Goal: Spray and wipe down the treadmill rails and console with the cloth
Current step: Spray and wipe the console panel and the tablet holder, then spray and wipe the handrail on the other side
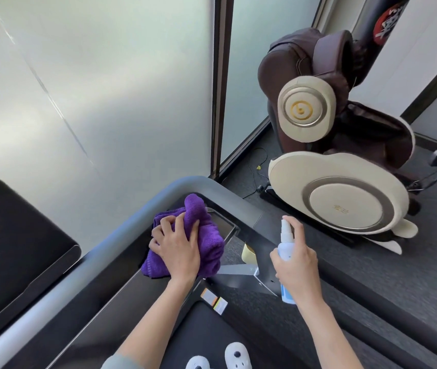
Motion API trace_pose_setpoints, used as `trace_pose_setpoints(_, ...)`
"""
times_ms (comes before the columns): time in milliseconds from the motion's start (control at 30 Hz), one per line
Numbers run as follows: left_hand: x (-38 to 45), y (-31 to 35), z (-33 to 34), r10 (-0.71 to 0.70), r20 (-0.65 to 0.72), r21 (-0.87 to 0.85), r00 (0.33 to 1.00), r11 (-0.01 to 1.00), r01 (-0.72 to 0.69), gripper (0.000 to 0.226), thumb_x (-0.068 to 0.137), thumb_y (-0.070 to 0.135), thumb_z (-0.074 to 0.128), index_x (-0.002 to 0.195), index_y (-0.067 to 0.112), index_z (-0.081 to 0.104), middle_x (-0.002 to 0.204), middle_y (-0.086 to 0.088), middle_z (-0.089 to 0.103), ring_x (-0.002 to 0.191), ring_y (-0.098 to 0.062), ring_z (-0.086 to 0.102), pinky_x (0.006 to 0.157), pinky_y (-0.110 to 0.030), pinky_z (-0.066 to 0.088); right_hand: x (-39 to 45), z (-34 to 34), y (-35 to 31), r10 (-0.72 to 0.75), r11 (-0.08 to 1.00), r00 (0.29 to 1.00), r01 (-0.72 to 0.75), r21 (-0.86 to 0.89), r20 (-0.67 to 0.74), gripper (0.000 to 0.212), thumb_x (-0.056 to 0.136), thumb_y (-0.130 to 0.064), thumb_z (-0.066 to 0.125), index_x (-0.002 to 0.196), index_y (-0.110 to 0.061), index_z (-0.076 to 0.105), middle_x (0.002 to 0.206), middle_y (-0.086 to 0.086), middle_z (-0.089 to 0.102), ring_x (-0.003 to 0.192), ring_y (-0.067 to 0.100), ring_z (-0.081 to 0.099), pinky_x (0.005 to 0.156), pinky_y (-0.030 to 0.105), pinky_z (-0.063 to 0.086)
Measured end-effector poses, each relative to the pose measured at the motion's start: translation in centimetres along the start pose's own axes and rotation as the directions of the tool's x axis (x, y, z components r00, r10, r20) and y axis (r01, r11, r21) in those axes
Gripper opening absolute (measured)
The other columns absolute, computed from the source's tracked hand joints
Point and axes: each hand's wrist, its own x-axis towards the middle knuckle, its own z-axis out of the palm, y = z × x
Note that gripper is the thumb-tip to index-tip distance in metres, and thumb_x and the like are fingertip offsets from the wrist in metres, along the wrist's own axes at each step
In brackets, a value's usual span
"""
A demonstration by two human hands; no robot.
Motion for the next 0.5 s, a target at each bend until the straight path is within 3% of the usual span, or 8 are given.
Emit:
trace_pose_setpoints(167, 2.8, 3.4, 1.3, -0.022, -0.062, -0.132, 0.998, 0.991, 0.013, 0.032, 0.093, 0.034, 0.062, 0.118, 0.015, 0.064, 0.115, -0.011, 0.055, 0.104, -0.035, 0.046, 0.088, -0.048, 0.031, 0.7, -0.9, 0.1, 0.009, 0.997, 0.999, -0.012, 0.075, 0.048, 0.066, 0.083, 0.001, 0.058, 0.137, -0.035, 0.041, 0.101, 0.009, 0.067, 0.067, 0.044, 0.063, 0.070, 0.050, 0.053)
trace_pose_setpoints(333, 6.9, 7.1, 4.2, 0.080, 0.109, 0.014, 0.991, 0.997, -0.082, 0.036, 0.093, 0.053, 0.049, 0.117, 0.031, 0.064, 0.131, 0.000, 0.048, 0.124, -0.030, 0.034, 0.104, -0.045, 0.017, 2.3, -1.2, 0.4, -0.021, 0.994, 0.999, 0.016, 0.108, 0.048, 0.067, 0.084, -0.001, 0.060, 0.135, -0.040, 0.041, 0.107, 0.006, 0.067, 0.067, 0.044, 0.063, 0.069, 0.050, 0.055)
trace_pose_setpoints(500, 7.5, 10.7, 5.5, 0.279, 0.316, 0.140, 0.907, 0.932, -0.336, 0.044, 0.081, 0.067, 0.047, 0.099, 0.034, 0.071, 0.114, 0.008, 0.059, 0.114, -0.024, 0.044, 0.103, -0.044, 0.023, 3.8, -1.6, 0.2, -0.045, 0.991, 0.998, 0.040, 0.127, 0.042, 0.068, 0.085, -0.004, 0.062, 0.133, -0.044, 0.038, 0.100, 0.008, 0.069, 0.066, 0.043, 0.063, 0.069, 0.049, 0.054)
